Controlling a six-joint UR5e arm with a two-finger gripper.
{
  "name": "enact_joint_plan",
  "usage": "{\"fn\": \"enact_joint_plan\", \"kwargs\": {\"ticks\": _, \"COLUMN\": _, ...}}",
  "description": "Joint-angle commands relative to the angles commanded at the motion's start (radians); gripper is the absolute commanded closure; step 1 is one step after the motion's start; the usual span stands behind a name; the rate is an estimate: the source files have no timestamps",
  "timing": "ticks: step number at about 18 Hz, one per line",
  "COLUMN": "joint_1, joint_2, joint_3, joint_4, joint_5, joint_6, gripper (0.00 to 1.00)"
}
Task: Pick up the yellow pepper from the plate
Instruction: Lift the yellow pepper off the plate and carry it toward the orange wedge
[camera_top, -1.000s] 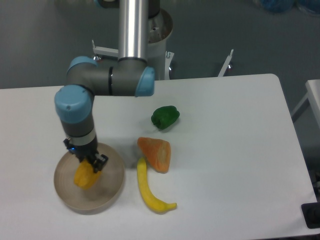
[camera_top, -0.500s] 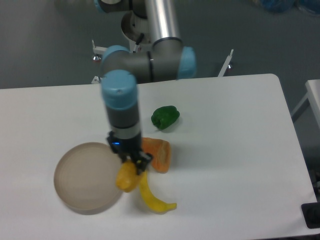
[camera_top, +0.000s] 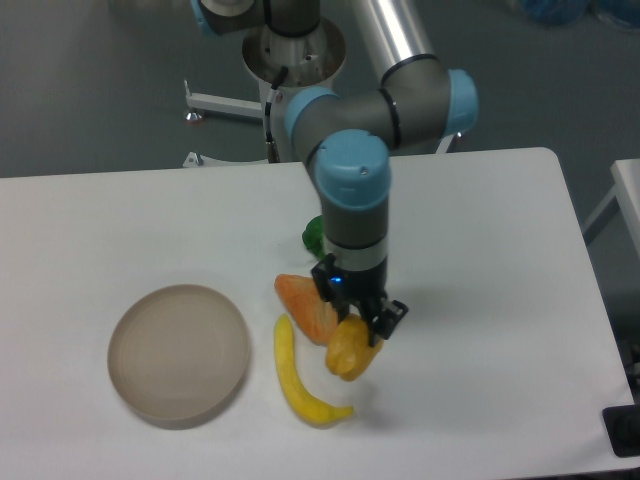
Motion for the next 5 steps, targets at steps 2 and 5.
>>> {"fn": "enact_joint_plan", "kwargs": {"ticks": 2, "joint_1": 0.002, "joint_2": 0.000, "joint_3": 0.000, "joint_4": 0.002, "joint_5": 0.000, "joint_6": 0.000, "gripper": 0.56}}
{"fn": "enact_joint_plan", "kwargs": {"ticks": 5, "joint_1": 0.002, "joint_2": 0.000, "joint_3": -0.003, "joint_4": 0.002, "joint_5": 0.000, "joint_6": 0.000, "gripper": 0.56}}
